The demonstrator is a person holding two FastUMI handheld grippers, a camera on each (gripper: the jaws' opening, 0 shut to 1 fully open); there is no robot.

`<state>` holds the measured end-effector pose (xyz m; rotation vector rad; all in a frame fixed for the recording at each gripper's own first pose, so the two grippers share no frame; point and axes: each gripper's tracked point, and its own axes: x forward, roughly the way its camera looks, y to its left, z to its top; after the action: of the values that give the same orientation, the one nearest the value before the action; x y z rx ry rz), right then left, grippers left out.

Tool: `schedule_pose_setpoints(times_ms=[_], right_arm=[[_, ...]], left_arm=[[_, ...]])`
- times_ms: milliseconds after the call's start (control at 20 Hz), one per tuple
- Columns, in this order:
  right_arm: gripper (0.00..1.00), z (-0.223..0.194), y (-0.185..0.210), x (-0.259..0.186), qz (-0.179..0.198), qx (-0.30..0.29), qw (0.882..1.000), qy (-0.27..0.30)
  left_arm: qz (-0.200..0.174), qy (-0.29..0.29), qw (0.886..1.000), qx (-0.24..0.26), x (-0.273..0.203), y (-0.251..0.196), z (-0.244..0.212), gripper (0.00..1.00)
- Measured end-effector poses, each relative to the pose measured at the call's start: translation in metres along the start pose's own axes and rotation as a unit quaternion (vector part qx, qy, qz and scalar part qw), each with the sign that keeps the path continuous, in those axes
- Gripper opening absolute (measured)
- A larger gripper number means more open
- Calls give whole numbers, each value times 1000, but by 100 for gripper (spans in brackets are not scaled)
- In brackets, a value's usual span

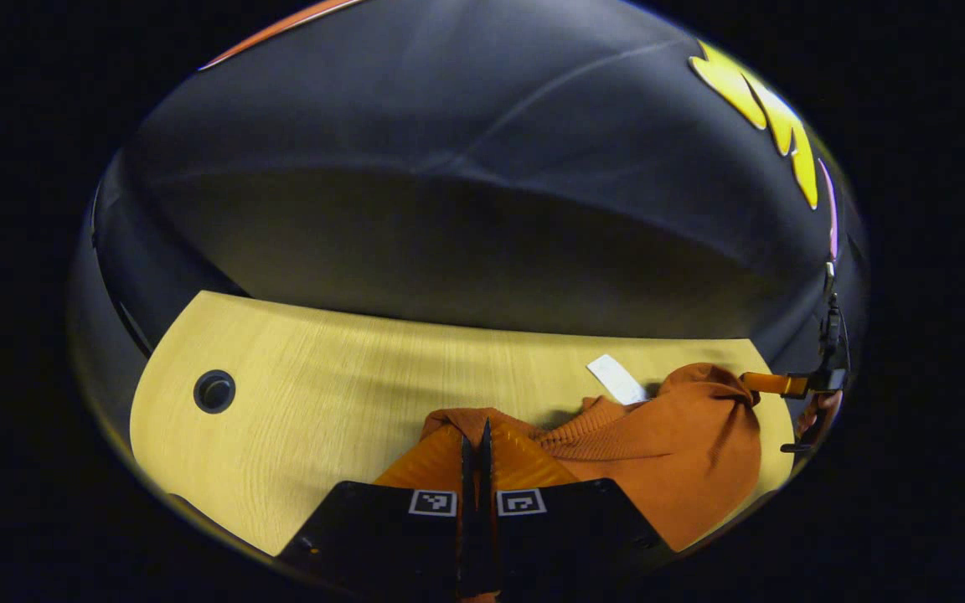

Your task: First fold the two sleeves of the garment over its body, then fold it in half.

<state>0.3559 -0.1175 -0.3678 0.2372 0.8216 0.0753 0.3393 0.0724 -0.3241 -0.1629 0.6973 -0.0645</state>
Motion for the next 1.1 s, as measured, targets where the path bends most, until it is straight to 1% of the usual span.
schedule_pose_setpoints(times_ms=[50,100,150,200,250,300,350,400,450,500,550,650,750,850,950,1100], right_arm=[[0,1,9,-7,-3,5,1000,-8],[1,7,12,-9,-10,8,1000,-20],[8,15,5,-7,-24,10,999,-33],[15,25,5,-13,-34,10,998,-47],[13,31,5,-20,-39,14,998,-55],[14,32,6,-26,-39,12,998,-58],[18,32,1,-30,-44,1,997,-56],[18,31,2,-39,-41,-14,998,-46],[33,31,1,-48,-41,-31,998,-46],[47,33,4,-57,-37,-43,997,-53],[62,37,6,-72,-39,-57,996,-61],[91,48,16,-105,-44,-75,992,-91],[92,58,38,-145,-50,-83,986,-133],[92,71,63,-202,-51,-92,978,-182],[92,77,94,-270,-51,-102,966,-234],[93,67,154,-375,-39,-107,945,-308]], left_arm=[[5,1,1000,-4,3,-2,-8,4],[11,5,1000,-7,9,5,-14,7],[27,5,1000,-6,7,10,-17,12],[38,0,999,-8,3,14,-18,34],[47,-7,999,-13,-5,18,-16,56],[60,-18,998,-16,-22,29,-10,78],[69,-34,997,-27,-37,36,-2,100],[70,-45,996,-41,-45,35,3,100],[69,-52,995,-55,-64,36,12,99],[73,-56,994,-67,-70,35,15,98],[80,-64,992,-76,-85,35,20,98],[94,-92,989,-68,-116,31,36,98],[96,-133,985,-47,-162,20,55,99],[86,-178,980,-23,-214,2,77,98],[78,-228,970,-4,-273,-20,88,98],[46,-281,959,9,-365,-53,87,98]])
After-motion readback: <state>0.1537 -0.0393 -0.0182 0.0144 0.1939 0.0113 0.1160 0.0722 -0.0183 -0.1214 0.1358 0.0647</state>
